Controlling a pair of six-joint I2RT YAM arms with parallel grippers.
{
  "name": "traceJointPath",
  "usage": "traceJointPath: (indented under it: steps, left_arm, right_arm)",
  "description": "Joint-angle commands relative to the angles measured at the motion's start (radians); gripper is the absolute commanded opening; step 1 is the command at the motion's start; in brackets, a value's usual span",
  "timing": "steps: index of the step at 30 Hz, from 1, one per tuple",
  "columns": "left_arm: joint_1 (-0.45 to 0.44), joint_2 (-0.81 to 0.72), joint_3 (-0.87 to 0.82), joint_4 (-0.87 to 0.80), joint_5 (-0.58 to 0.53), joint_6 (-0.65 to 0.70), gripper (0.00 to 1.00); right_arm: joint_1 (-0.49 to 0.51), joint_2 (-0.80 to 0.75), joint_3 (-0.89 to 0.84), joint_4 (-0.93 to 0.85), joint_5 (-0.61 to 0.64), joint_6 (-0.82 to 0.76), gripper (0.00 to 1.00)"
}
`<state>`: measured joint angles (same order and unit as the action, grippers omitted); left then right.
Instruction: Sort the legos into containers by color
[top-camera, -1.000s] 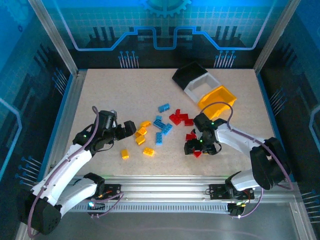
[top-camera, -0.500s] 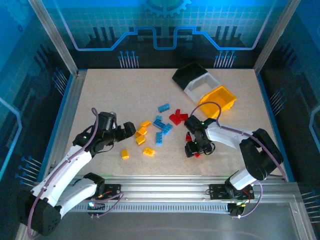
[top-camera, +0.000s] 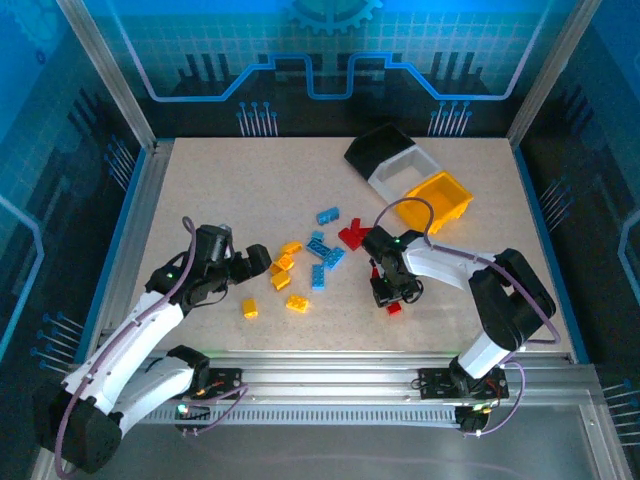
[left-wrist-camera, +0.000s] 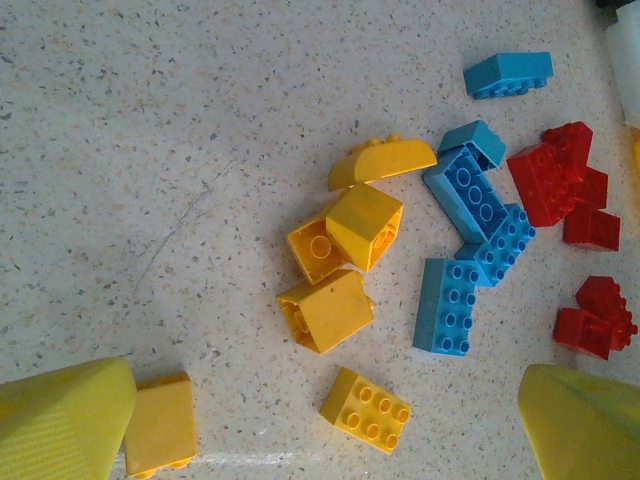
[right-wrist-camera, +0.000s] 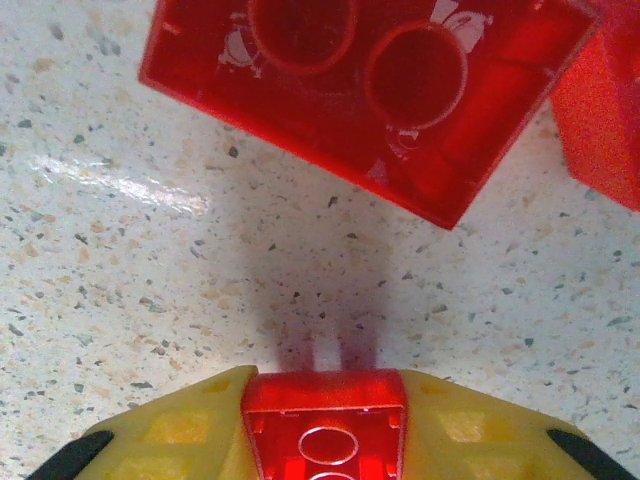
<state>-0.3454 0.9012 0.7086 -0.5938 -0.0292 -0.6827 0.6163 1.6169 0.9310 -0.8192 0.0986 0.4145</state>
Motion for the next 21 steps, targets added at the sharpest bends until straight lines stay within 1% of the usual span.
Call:
traceJointPath:
  steps: [1, 5, 8, 10, 14, 18, 21]
  left_arm:
    - [-0.01, -0.02, -0.021, -0.004, -0.009, -0.012, 0.99]
    - [-0.01, -0.022, -0.027, 0.0, -0.008, -0.02, 0.99]
    - [-0.009, -0.021, -0.026, 0.006, -0.002, -0.025, 0.99]
    - [-0.01, -0.017, -0.023, 0.011, 0.002, -0.026, 0.99]
    - [-0.01, -0.008, -0.018, 0.013, 0.014, -0.029, 0.99]
    - [-0.01, -0.009, -0.019, 0.006, 0.026, -0.039, 0.99]
    - [-0.01, -0.022, -0.017, -0.012, 0.031, -0.04, 0.99]
  right_arm:
    - [0.017, -0.02, 0.026, -0.049, 0.015, 0.01, 0.34]
    - [0.008, -0.078, 0.063, -0.085, -0.007, 0.03, 0.34]
    - [-0.038, -0.134, 0.119, -0.104, -0.069, 0.056, 0.34]
    - [-0.098, -0.164, 0.169, -0.103, -0.125, 0.078, 0.34]
    - [-0.232, -0.168, 0.256, -0.089, -0.207, 0.121, 0.34]
    - [-0.382, -0.119, 0.341, -0.057, -0.229, 0.178, 0.35]
    - [-0.461, -0.059, 0.401, -0.027, -0.214, 0.206, 0.34]
